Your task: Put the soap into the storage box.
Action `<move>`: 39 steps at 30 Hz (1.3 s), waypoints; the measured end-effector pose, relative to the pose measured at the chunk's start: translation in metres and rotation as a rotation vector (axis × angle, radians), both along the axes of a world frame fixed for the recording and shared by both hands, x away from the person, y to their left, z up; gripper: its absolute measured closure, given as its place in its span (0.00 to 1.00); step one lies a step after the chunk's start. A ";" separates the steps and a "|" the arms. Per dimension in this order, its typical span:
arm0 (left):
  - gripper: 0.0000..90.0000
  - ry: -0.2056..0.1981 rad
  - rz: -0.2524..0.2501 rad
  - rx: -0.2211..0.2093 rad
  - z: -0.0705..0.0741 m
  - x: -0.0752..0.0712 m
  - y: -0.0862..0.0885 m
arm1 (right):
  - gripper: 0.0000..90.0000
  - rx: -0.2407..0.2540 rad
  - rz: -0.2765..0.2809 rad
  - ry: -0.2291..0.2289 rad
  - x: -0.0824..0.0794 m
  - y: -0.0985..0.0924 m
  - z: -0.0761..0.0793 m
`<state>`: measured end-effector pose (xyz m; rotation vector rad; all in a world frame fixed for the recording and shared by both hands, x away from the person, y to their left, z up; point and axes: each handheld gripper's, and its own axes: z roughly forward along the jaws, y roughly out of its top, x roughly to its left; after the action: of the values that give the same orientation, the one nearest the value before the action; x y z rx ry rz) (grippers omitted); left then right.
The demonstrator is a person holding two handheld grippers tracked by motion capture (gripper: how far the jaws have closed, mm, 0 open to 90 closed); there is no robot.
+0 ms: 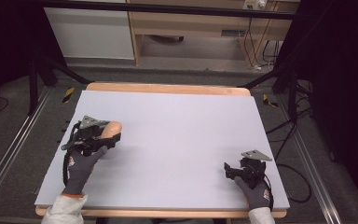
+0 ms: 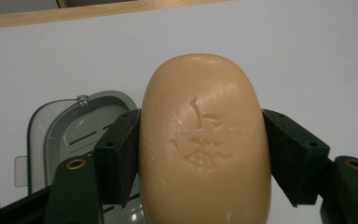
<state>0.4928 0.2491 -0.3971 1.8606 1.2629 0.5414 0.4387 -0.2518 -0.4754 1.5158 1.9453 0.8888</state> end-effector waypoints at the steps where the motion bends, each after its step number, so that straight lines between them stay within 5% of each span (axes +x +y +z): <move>1: 0.35 0.000 0.005 -0.003 0.000 0.001 0.002 | 0.07 -0.001 0.000 0.000 0.000 0.000 0.000; 39: 0.35 0.041 0.118 0.017 -0.024 0.024 0.034 | 0.07 -0.012 0.009 0.006 0.002 0.006 -0.001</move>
<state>0.5172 0.2828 -0.4214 1.8273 1.4057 0.5812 0.4404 -0.2456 -0.4763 1.5056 1.9601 0.8760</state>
